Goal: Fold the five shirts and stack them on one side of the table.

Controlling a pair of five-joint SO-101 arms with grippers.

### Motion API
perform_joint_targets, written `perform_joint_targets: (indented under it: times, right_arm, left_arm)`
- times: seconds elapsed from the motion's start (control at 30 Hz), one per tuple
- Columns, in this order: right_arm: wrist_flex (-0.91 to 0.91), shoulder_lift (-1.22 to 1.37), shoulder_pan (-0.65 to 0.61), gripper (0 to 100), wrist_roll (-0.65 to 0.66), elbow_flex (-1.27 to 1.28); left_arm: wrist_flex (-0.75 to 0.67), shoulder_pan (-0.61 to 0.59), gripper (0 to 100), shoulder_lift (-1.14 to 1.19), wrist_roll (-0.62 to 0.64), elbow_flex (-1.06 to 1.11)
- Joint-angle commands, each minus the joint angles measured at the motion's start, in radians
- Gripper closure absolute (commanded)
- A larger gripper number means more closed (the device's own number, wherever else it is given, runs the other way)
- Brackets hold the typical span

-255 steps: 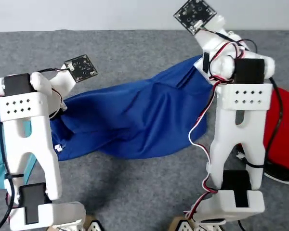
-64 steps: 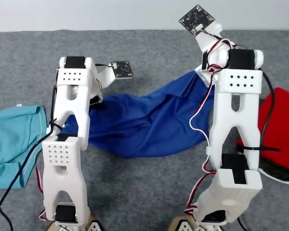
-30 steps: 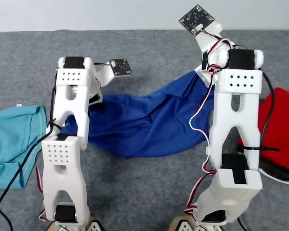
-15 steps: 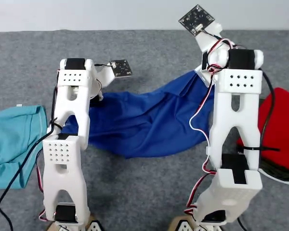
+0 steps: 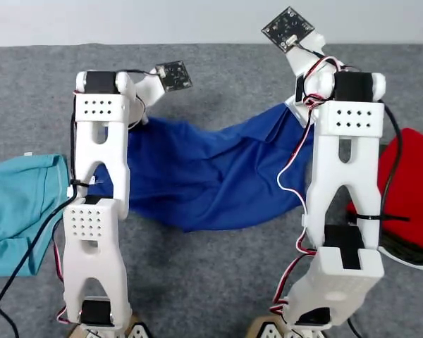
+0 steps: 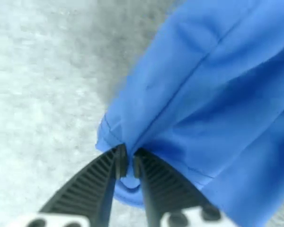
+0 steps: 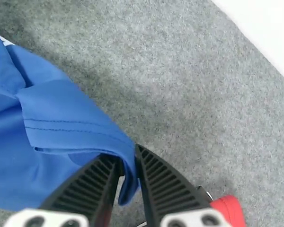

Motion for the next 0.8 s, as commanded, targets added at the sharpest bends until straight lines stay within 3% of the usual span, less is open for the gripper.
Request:
perform_joint_targets:
  times: [0.0, 0.13, 0.33, 0.57, 0.63, 0.77]
  right_arm:
    - [-0.007, -0.007, -0.013, 98.8, -0.012, -0.051]
    - [-0.007, -0.007, -0.012, 98.8, -0.012, -0.051]
    - [-0.007, -0.010, -0.012, 98.8, -0.012, -0.051]
    - [-0.005, -0.018, 0.008, 98.8, -0.012, -0.052]
    - [-0.005, -0.035, 0.015, 98.8, -0.012, -0.052]
    - [-0.007, -0.108, 0.025, 98.8, -0.008, -0.052]
  left_arm:
    - [0.029, 0.012, 99, -0.028, 0.015, -0.058]
    - [0.029, 0.012, 99, -0.069, 0.086, -0.102]
    - [0.028, 0.049, 99, -0.229, 0.087, -0.099]
    - [0.020, 0.080, 99, -0.408, 0.071, 0.035]
    - [-0.057, 0.089, 99, -0.390, 0.071, 0.116]
    - [-0.115, 0.054, 99, -0.387, 0.233, 0.113]
